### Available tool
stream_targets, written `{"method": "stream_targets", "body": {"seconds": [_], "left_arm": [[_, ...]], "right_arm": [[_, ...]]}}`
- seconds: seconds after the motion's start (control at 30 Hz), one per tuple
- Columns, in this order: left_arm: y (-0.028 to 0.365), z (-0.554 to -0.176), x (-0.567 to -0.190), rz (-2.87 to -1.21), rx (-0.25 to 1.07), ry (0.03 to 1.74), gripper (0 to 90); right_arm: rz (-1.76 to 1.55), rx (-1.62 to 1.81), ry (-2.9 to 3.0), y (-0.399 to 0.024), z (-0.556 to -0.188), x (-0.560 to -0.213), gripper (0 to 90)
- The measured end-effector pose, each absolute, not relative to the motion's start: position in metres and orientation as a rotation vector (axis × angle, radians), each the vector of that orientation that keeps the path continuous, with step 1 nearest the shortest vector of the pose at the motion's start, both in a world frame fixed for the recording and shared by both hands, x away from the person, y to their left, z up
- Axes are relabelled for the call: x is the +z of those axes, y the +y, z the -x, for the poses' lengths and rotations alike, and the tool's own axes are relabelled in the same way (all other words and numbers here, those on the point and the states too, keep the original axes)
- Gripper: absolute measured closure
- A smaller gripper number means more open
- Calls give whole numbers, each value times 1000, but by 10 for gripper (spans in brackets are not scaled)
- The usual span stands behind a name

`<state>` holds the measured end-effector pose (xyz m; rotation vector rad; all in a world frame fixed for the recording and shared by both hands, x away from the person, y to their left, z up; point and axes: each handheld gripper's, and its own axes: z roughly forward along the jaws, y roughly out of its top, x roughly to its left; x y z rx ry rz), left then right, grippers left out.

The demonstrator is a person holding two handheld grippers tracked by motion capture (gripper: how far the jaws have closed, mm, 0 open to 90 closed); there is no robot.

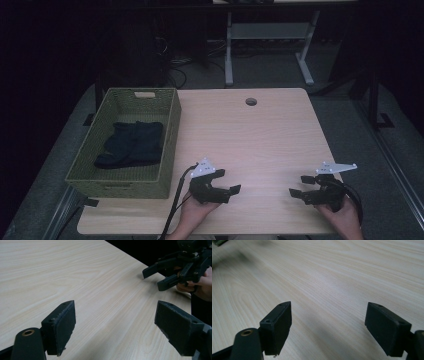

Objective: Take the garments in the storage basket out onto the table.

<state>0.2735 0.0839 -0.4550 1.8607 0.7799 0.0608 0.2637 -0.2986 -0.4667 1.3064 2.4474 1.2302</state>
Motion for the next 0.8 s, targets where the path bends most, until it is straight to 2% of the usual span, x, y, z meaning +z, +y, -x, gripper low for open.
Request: {"method": "stream_targets", "body": {"seconds": [0.4, 0.8], "left_arm": [[85, -281, -435, -1843, 21, 741, 195], [91, -296, -411, -1895, -25, 690, 203]], "right_arm": [[-1329, 1249, 2439, -300, -266, -467, 208], [-1325, 1266, 2429, -300, -269, -466, 208]]}}
